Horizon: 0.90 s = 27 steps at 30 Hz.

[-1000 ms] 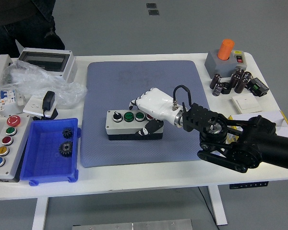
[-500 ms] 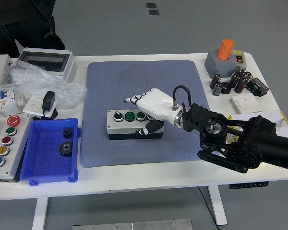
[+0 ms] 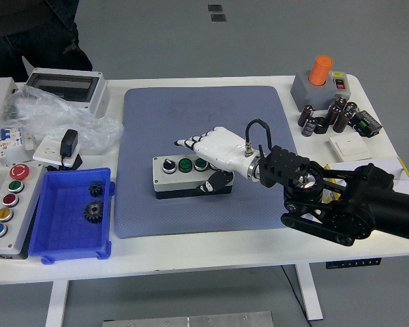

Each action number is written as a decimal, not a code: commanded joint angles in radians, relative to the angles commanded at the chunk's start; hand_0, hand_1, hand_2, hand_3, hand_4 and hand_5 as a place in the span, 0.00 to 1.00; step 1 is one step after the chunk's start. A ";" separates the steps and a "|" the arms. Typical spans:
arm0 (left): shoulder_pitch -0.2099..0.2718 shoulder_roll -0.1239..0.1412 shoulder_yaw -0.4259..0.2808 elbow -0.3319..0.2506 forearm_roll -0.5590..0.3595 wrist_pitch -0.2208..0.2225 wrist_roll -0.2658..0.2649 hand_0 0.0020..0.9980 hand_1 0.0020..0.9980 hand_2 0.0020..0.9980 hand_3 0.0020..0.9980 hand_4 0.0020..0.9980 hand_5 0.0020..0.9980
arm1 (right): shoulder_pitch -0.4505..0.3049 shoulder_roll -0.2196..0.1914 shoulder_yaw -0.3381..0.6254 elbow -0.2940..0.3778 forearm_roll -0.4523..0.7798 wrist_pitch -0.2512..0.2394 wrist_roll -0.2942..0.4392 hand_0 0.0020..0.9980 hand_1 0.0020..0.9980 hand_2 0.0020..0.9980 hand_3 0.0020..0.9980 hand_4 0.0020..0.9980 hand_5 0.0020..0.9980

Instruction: Pick up the button,place it on the desk,press the button,press the button

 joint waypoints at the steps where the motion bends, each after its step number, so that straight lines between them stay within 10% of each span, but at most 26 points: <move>1: 0.000 0.000 0.000 0.000 0.000 -0.001 0.000 0.59 0.62 0.59 0.61 0.53 0.34 | 0.000 -0.001 0.000 0.006 0.006 0.002 -0.002 0.49 0.65 0.93 1.00 0.99 0.35; 3: 0.001 0.000 0.001 0.000 -0.002 -0.001 -0.001 0.59 0.62 0.59 0.61 0.53 0.34 | -0.001 -0.005 0.003 0.024 0.025 0.005 -0.010 0.49 0.65 0.93 1.00 0.99 0.35; 4: 0.002 -0.001 0.002 0.000 -0.003 -0.002 -0.001 0.59 0.62 0.59 0.61 0.52 0.34 | -0.001 -0.005 0.005 0.033 0.034 0.006 -0.015 0.48 0.63 0.94 1.00 1.00 0.53; 27: 0.000 0.001 0.018 0.001 -0.011 -0.009 -0.009 0.59 0.62 0.59 0.61 0.52 0.35 | 0.027 0.117 -0.010 -0.040 -0.067 0.046 -0.193 0.47 0.62 1.00 1.00 1.00 0.60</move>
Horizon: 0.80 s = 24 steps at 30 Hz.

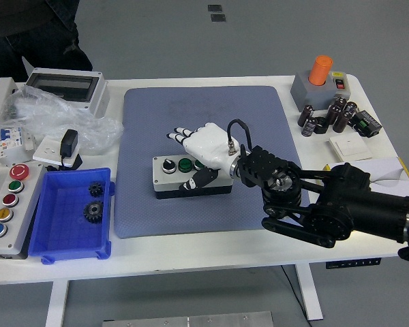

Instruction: Pick up the button,place it on the desk,press the button,press the button

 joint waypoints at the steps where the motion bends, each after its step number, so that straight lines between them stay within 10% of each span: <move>1: 0.000 0.000 0.000 0.000 0.000 0.000 0.000 0.59 0.62 0.59 0.61 0.52 0.35 | 0.001 0.007 -0.001 -0.004 -0.001 0.000 -0.005 0.47 0.62 1.00 1.00 1.00 0.60; 15: -0.004 0.001 -0.007 0.000 0.006 -0.001 -0.003 0.59 0.62 0.59 0.61 0.52 0.36 | -0.002 -0.005 0.048 -0.002 0.057 -0.022 -0.027 0.47 0.62 1.00 1.00 1.00 0.60; 24: -0.004 -0.001 -0.012 0.000 0.007 -0.002 -0.006 0.59 0.62 0.59 0.61 0.52 0.36 | -0.061 -0.157 0.186 0.179 0.193 -0.032 -0.015 0.47 0.62 1.00 1.00 1.00 0.60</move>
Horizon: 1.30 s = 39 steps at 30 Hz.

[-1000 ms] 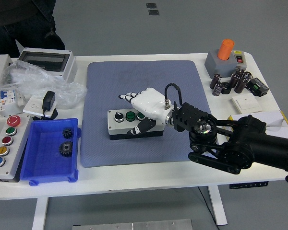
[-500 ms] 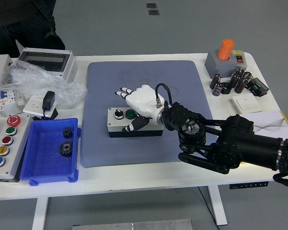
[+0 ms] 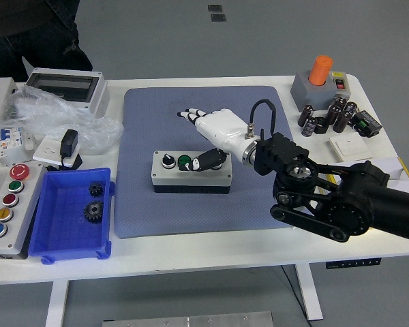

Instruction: Pick up the button,place it on the desk,press the button,press the button

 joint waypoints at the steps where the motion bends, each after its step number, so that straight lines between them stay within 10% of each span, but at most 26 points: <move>1: 0.001 -0.001 -0.001 0.000 0.001 0.001 0.000 0.59 0.62 0.59 0.61 0.52 0.36 | -0.013 -0.026 0.026 0.034 -0.014 0.005 -0.021 0.47 0.62 1.00 1.00 1.00 0.60; 7: 0.001 -0.001 -0.007 0.000 0.003 0.003 -0.002 0.59 0.62 0.60 0.61 0.52 0.36 | -0.044 -0.158 0.120 0.215 -0.134 0.119 -0.153 0.46 0.62 1.00 1.00 1.00 0.61; 8: 0.000 0.000 -0.007 0.000 0.003 0.003 -0.003 0.59 0.62 0.60 0.61 0.52 0.36 | -0.045 -0.181 0.122 0.248 -0.139 0.149 -0.180 0.44 0.58 0.77 1.00 0.97 0.57; 13: -0.002 0.001 -0.007 0.000 0.003 0.005 -0.004 0.59 0.62 0.60 0.61 0.52 0.36 | -0.057 -0.266 0.102 0.379 -0.071 0.284 -0.292 0.44 0.58 0.77 1.00 0.97 0.57; 14: -0.002 0.002 -0.007 0.000 0.002 0.005 -0.004 0.59 0.62 0.60 0.61 0.52 0.36 | -0.061 -0.274 0.100 0.400 -0.057 0.308 -0.309 0.32 0.44 0.30 0.91 0.56 0.24; 19: -0.001 0.001 -0.005 -0.001 0.000 0.006 -0.005 0.59 0.62 0.60 0.61 0.52 0.36 | -0.079 -0.306 0.104 0.468 -0.009 0.426 -0.320 0.32 0.44 0.30 0.91 0.56 0.24; 20: -0.001 0.000 -0.005 -0.001 0.000 0.007 -0.005 0.59 0.62 0.60 0.61 0.52 0.36 | -0.080 -0.310 0.105 0.468 0.000 0.446 -0.320 0.37 0.40 0.24 0.99 0.35 0.02; 21: 0.000 0.000 -0.004 -0.001 -0.001 0.007 -0.005 0.59 0.62 0.60 0.61 0.52 0.36 | -0.079 -0.313 0.104 0.468 0.008 0.458 -0.320 0.37 0.40 0.24 0.99 0.35 0.02; 39: 0.001 -0.001 0.017 -0.001 -0.017 0.008 -0.004 0.59 0.62 0.60 0.61 0.52 0.36 | -0.021 -0.219 0.000 0.454 0.048 0.423 -0.320 0.34 0.36 0.23 1.00 0.31 0.00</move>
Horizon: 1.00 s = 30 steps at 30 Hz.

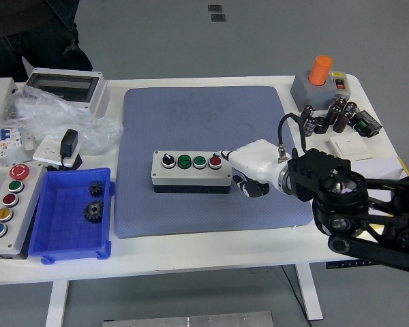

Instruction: Pick up the button,place it on the desk,press the button,press the button

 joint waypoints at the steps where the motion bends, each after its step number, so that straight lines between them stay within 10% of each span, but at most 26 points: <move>1: 0.000 0.000 0.000 0.000 0.001 0.000 0.000 0.59 0.62 0.60 0.61 0.52 0.36 | 0.001 0.006 -0.007 -0.010 0.003 -0.002 0.000 0.34 0.36 0.23 1.00 0.31 0.00; 11: -0.002 0.000 -0.001 0.000 0.004 -0.001 0.000 0.59 0.62 0.60 0.61 0.52 0.36 | 0.006 0.044 -0.043 -0.125 0.040 -0.014 0.005 0.34 0.35 0.23 1.00 0.31 0.00; 22: -0.006 0.002 -0.006 0.000 0.007 0.001 -0.003 0.59 0.62 0.60 0.61 0.52 0.36 | 0.018 0.040 -0.065 -0.108 0.046 -0.005 0.003 0.33 0.34 0.23 1.00 0.31 0.00; 30: -0.004 0.001 -0.003 0.000 0.003 0.002 -0.003 0.59 0.63 0.60 0.61 0.52 0.36 | 0.004 0.009 0.031 -0.083 0.048 -0.139 0.068 0.33 0.33 0.22 1.00 0.32 0.00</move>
